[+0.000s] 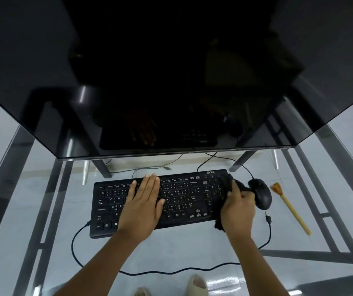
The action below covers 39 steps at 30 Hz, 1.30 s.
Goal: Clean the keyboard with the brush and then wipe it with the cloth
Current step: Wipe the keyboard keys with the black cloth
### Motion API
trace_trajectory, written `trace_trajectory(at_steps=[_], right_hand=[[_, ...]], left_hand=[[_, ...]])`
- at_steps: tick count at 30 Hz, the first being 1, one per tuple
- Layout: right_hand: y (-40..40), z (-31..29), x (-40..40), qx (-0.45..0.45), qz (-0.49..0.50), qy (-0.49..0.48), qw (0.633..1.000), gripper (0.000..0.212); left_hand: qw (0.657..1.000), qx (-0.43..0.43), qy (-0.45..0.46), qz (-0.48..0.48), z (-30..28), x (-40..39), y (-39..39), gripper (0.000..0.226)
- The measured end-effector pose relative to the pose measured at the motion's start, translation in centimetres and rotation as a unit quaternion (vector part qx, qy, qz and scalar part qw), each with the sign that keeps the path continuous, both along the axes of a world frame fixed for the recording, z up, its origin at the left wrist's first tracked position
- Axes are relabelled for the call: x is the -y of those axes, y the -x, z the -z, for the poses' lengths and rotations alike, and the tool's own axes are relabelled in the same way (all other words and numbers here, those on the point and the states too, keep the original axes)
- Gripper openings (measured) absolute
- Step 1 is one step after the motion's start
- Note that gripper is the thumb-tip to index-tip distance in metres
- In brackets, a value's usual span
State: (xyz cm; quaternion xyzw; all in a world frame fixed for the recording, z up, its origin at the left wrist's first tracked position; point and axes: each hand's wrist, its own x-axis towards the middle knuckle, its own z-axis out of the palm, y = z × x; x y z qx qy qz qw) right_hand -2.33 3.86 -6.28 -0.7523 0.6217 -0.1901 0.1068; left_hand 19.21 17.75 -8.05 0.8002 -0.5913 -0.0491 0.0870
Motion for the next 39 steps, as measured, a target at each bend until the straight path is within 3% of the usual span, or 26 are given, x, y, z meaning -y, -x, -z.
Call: trace_trajectory(at_steps=[3,8,11,15,18,20,22,26,33,39], right_hand=[[-3.1,-0.2,-2.9,-0.018,-0.025,0.032,0.999,0.044],[-6.4,-0.3,-10.4,-0.021,-0.324,0.014,0.946,0.05],[-3.2,0.1,-7.3,-0.004,-0.235,-0.026,0.972,0.036],[-3.1,0.6,-7.3,0.019,-0.095,-0.023,0.995,0.047],[-6.2,0.2,-12.6,0.021,-0.258,-0.04,0.965,0.049],[-6.0,0.2,-13.4,0.024,-0.302,-0.045,0.952,0.027],[-3.7,0.3,-12.3,0.016,-0.268,-0.046,0.962,0.01],[-0.3,1.3,-10.2,0.064,-0.17,-0.012,0.983,0.032],[-4.5,1.0,-12.5,0.076,-0.259,-0.034,0.962,0.029],[-0.6,0.4,-8.6,0.073,-0.083,0.0,0.994,0.031]], left_hand=[[1.0,-0.008,-0.007,-0.002,-0.1,0.2,0.1,0.058],[0.998,-0.04,-0.011,0.04,-1.1,-0.7,-1.6,0.061],[0.998,-0.058,0.005,0.029,-2.0,-3.7,-4.7,0.073],[0.997,-0.069,-0.03,-0.024,-1.3,-8.3,-8.9,0.09],[0.994,-0.101,-0.024,-0.024,-0.6,-8.9,-9.2,0.09],[0.994,-0.109,-0.017,-0.019,-0.3,-8.9,-9.3,0.09],[0.994,-0.108,-0.013,-0.014,-0.2,-8.8,-9.4,0.09],[0.992,-0.126,0.001,-0.014,0.0,-9.0,-9.5,0.09],[0.991,-0.133,0.008,-0.005,0.1,-9.0,-9.7,0.091],[0.992,-0.129,0.009,-0.002,0.4,-9.0,-9.8,0.091]])
